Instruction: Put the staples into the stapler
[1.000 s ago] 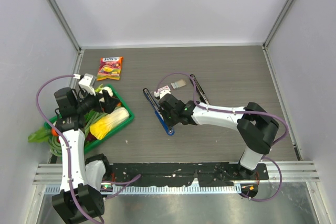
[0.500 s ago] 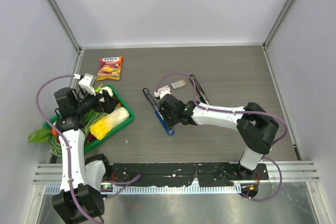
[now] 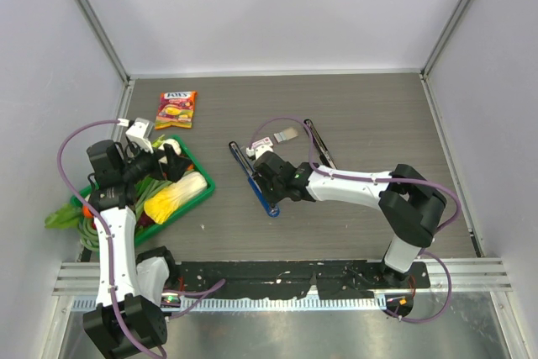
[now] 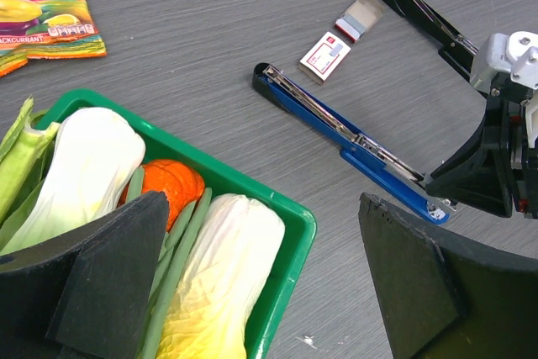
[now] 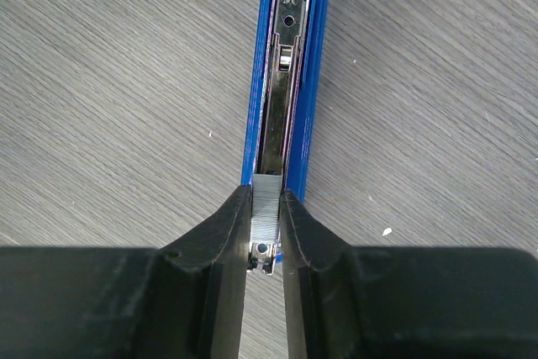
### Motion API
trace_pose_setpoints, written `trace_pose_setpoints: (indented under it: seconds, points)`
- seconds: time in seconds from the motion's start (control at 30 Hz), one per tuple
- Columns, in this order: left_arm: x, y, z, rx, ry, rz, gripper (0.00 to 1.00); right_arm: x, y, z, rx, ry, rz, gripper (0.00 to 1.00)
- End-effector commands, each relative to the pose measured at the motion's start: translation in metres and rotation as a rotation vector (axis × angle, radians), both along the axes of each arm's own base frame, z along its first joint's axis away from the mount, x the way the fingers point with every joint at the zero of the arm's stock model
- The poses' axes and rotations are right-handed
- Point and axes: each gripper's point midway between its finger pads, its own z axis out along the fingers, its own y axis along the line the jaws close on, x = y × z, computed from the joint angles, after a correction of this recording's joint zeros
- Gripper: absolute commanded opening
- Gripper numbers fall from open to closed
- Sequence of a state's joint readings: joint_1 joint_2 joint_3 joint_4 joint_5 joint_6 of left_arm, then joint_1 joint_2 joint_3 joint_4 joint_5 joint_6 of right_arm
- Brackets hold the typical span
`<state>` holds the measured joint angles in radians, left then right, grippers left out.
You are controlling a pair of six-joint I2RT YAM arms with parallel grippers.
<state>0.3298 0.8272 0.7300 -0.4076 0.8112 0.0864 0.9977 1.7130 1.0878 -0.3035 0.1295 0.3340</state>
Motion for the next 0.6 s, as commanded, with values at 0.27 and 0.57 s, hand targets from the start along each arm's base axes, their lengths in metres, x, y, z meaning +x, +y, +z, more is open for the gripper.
trace_pose_setpoints:
  seconds: [0.27,0.57]
  points:
    - [0.0049,0.0036,0.0052,0.015,-0.040,0.003,1.00,0.0048,0.0050,0.0090,0.004,-0.049,0.007,0.33]
    - [0.0043,0.0036,0.0057,0.014,-0.041,0.004,1.00,0.0000,-0.0007,0.0019,-0.028,-0.089,0.084,0.36]
